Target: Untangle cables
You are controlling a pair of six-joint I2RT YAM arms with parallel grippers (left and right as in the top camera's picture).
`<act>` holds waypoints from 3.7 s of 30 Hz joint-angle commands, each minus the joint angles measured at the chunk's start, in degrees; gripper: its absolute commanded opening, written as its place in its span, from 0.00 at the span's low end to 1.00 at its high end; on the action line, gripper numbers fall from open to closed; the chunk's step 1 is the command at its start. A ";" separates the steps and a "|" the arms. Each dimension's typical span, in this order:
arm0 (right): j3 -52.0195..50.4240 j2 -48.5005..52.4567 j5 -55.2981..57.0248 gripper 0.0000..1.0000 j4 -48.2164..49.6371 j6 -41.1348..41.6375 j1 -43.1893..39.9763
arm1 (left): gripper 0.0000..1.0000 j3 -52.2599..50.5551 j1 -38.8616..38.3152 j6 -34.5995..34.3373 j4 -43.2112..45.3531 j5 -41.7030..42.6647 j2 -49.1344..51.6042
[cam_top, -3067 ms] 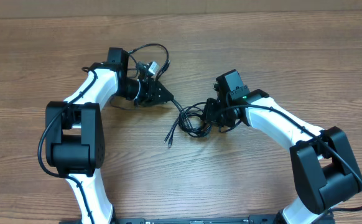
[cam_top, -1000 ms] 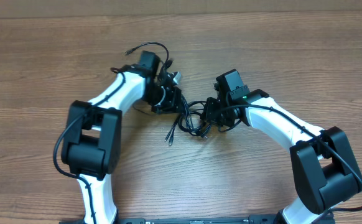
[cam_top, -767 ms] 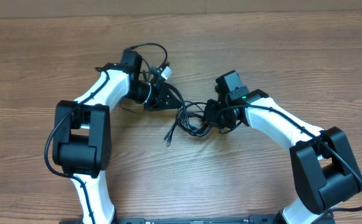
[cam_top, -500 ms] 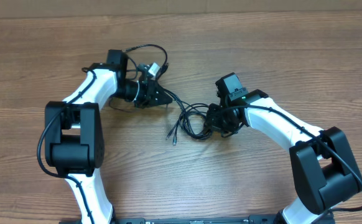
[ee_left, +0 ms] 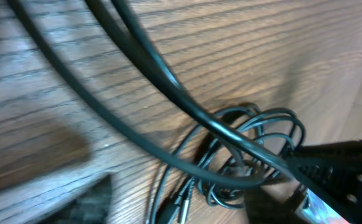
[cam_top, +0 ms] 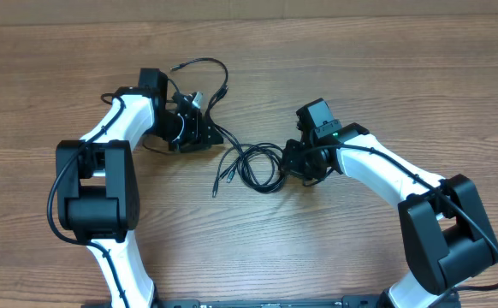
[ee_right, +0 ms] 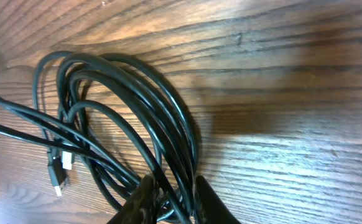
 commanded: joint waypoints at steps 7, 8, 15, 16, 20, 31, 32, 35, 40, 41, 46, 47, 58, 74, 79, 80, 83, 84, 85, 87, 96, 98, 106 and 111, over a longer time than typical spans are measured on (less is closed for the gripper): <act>-0.37 -0.15 -1.16 0.20 0.79 -0.07 0.00 | 0.89 -0.11 -8.57 -1.88 3.32 -2.69 0.72; -0.37 -0.15 -1.16 0.20 0.79 -0.07 0.00 | 0.89 -0.11 -9.07 -1.88 3.37 -2.75 0.72; -0.37 -0.15 -1.16 0.20 1.07 -0.07 0.00 | 0.83 -0.09 -13.07 -4.94 7.56 -6.32 0.72; -0.37 -0.15 -1.16 0.20 1.05 -0.07 0.00 | 0.45 -0.09 -13.60 -7.19 8.00 -9.79 0.72; -0.37 -0.15 -1.20 0.34 0.50 -0.04 0.00 | 0.04 -0.09 -14.21 -5.11 8.41 -2.91 0.72; -0.37 -0.15 -2.71 0.84 0.61 0.42 0.02 | 0.04 0.28 -3.41 34.21 -4.50 38.42 0.70; -0.37 -0.15 -2.69 0.84 0.83 0.92 0.20 | 0.04 0.28 -2.43 36.44 -6.16 40.30 0.70; -0.37 -0.15 -2.67 0.83 2.60 4.04 1.60 | 0.04 0.28 -0.81 39.50 -8.63 42.99 0.70; -0.39 -0.15 2.32 0.71 4.87 11.02 8.35 | 0.04 0.28 4.13 39.71 -9.79 43.19 0.70; -0.39 -0.15 4.22 0.68 4.94 13.62 9.88 | 0.04 0.28 5.90 41.64 -11.45 43.98 0.70; -0.33 -0.15 3.89 0.87 11.91 18.16 11.56 | 0.04 0.26 12.02 47.06 -16.92 44.15 0.70; -0.09 -0.20 1.70 1.00 13.66 15.61 10.71 | 0.04 0.24 12.13 47.06 -16.90 43.80 0.70; 1.14 -4.04 -2.34 1.00 1.64 21.77 -5.42 | 0.04 0.26 12.37 43.34 -16.96 43.32 0.72; -0.09 -7.72 -12.55 0.86 0.35 -24.81 -2.93 | 0.04 0.24 12.44 6.01 -10.84 37.73 0.72; -0.22 -7.98 -20.74 0.88 0.94 -37.81 -1.33 | 0.04 0.26 12.28 -26.08 -6.69 33.18 0.72; -0.48 -7.89 -19.10 0.87 1.77 -37.79 -0.72 | 0.04 0.24 12.09 -29.35 -6.75 33.18 0.72; -2.91 -7.89 -17.86 0.87 7.28 -37.81 2.10 | 0.04 0.24 11.87 -38.16 -6.73 33.20 0.72; -4.15 -7.89 -17.44 0.86 10.25 -37.77 3.45 | 0.04 0.26 11.89 -42.07 -6.64 33.29 0.72; -5.35 -7.89 -16.22 0.83 13.42 -37.68 4.61 | 0.04 0.26 11.89 -44.50 -6.51 33.31 0.72; -7.15 -7.89 -12.22 0.81 18.12 -35.32 6.03 | 0.04 0.24 11.98 -47.41 -6.51 34.01 0.72; -9.33 -1.36 6.86 0.75 37.46 -13.22 11.50 | 0.04 0.26 11.93 -48.13 -5.14 42.62 0.72; -9.33 -0.07 11.04 0.73 40.39 -13.22 11.52 | 0.04 0.24 11.93 -47.84 -4.42 42.66 0.72; -9.33 0.02 19.43 0.72 49.18 -13.22 11.47 | 0.04 0.24 11.93 -43.19 -3.30 42.64 0.72; -9.33 1.03 23.06 0.86 53.68 -13.22 11.47 | 0.04 0.24 11.93 -43.12 -3.30 42.64 0.72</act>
